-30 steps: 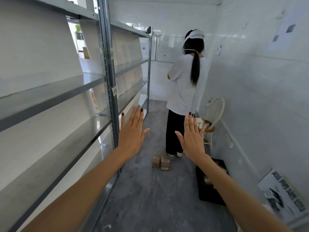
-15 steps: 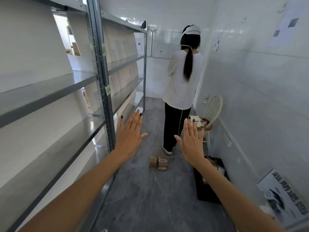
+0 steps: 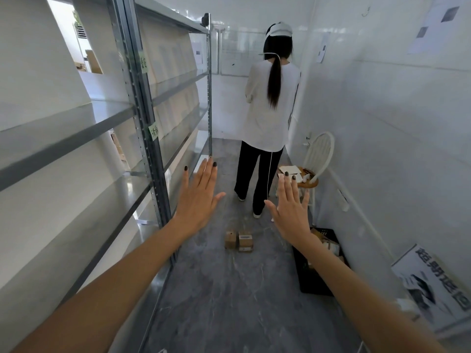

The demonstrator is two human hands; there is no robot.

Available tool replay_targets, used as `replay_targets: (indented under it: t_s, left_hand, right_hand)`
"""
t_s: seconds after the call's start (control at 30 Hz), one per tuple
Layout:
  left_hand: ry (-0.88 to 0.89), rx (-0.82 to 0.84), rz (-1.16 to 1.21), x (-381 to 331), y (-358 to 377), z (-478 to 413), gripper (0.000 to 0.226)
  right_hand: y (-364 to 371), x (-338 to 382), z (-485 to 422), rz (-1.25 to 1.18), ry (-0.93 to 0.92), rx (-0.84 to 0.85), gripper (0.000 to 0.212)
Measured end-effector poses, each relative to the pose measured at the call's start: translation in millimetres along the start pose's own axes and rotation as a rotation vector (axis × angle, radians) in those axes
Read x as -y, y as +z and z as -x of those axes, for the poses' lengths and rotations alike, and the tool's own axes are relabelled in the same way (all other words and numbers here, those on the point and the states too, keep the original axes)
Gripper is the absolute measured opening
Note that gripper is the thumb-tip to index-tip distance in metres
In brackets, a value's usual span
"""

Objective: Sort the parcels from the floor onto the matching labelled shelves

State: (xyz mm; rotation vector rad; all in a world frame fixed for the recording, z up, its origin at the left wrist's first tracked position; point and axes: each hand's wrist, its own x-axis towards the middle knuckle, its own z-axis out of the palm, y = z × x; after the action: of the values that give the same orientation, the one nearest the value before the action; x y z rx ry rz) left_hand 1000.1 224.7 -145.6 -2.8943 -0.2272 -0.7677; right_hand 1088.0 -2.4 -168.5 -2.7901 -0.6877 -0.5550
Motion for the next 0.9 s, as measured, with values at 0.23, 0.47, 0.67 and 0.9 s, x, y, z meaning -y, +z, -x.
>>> replay_targets:
  t_s: [0.23, 0.47, 0.67, 0.9]
  left_hand:
    - [-0.005, 0.009, 0.001, 1.4, 21.2, -23.4, 0.071]
    - [-0.037, 0.006, -0.018, 1.3, 38.8, -65.6, 0.070]
    - [-0.071, 0.010, 0.004, -0.2, 56.8, -102.4, 0.069]
    - [-0.075, 0.029, -0.046, -7.1, 84.2, -122.8, 0.070]
  right_hand:
    - [15.0, -10.3, -26.9, -0.021, 0.013, 0.012, 0.075]
    - [26.9, -23.8, -75.1, -0.039, -0.012, 0.023, 0.072]
    - [46.0, -45.4, -113.6, -0.010, -0.028, 0.001, 0.079]
    - [75.3, -63.8, -145.4, -0.056, -0.045, 0.019, 0.093]
